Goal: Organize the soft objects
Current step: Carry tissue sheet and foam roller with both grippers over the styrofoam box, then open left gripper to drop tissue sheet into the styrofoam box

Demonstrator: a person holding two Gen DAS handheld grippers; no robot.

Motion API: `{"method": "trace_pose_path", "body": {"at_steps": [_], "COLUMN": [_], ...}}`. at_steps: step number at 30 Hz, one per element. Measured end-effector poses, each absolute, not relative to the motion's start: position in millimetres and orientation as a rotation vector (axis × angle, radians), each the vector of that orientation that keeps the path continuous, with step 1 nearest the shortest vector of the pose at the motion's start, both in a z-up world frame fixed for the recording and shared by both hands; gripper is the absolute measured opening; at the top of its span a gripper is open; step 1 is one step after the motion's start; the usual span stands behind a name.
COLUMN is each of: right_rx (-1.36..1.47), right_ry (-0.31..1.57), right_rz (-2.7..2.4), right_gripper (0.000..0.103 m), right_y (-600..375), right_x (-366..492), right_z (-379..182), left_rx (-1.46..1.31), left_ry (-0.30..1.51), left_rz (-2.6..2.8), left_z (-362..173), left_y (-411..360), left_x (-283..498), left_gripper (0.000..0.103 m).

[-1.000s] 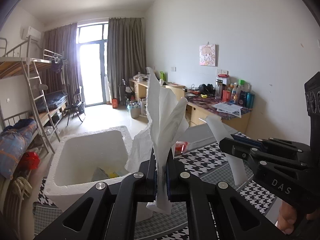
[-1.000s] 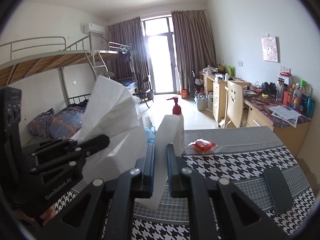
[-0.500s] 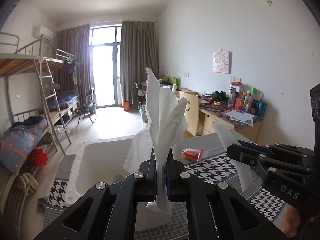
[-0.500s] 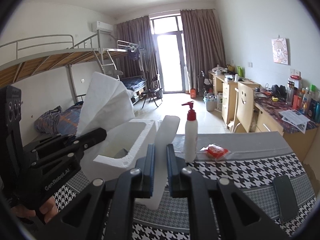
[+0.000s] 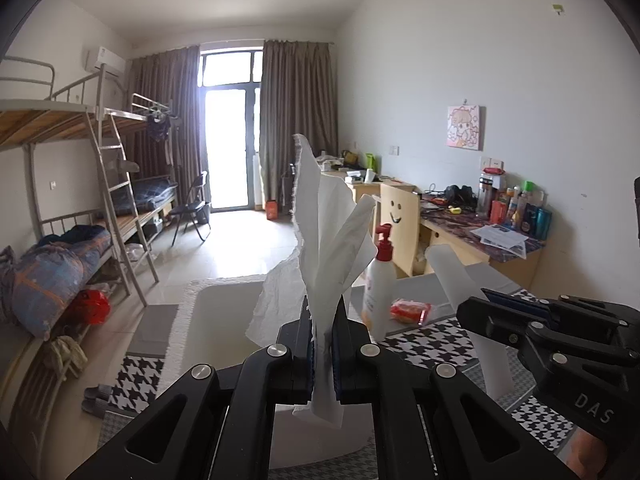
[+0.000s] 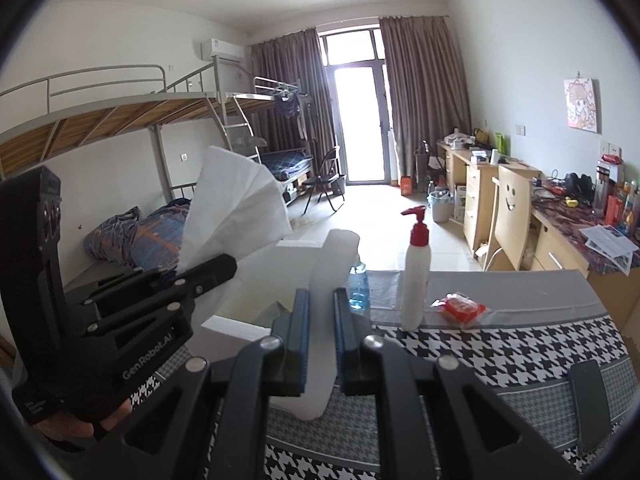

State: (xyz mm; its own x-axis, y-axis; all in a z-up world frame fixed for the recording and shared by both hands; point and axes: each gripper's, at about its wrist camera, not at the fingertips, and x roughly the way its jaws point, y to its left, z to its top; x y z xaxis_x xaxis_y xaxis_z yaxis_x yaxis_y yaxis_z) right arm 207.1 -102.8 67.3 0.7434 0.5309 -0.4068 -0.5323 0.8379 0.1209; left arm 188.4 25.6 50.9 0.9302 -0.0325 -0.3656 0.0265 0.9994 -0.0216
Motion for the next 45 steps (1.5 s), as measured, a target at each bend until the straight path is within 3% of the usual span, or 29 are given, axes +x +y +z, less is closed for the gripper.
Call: {"method": "trace_pose_path", "body": {"at_steps": [34,36,39,42,45], "right_rx": [-0.035,-0.033,-0.029,-0.028,-0.026], "right_ry": [0.494,0.494,0.494,0.496,0.500], "right_rz": [0.600,0.596,0.591,0.586,0.581], "right_gripper": [0.014,0.014,0.014,0.014,0.014], "right_y": [-69,-69,-71,-71,-72], "right_x": [229,229,230,231,232], "right_z": [59,60,60,60,59], "left_rx": [-0.065,-0.072,-0.075,-0.092,-0.109], "left_ry": [0.539,0.546,0.545,0.529,0.515], "left_rz": [0.004,0.001,0.001,0.006,0.010], "left_z": [22,22,23,26,28], "left_y": [59,61,63,69,74], "left_x": [242,244,244,240,236], "left_gripper": [0.009,0.017,0.044,0.051,0.079]}}
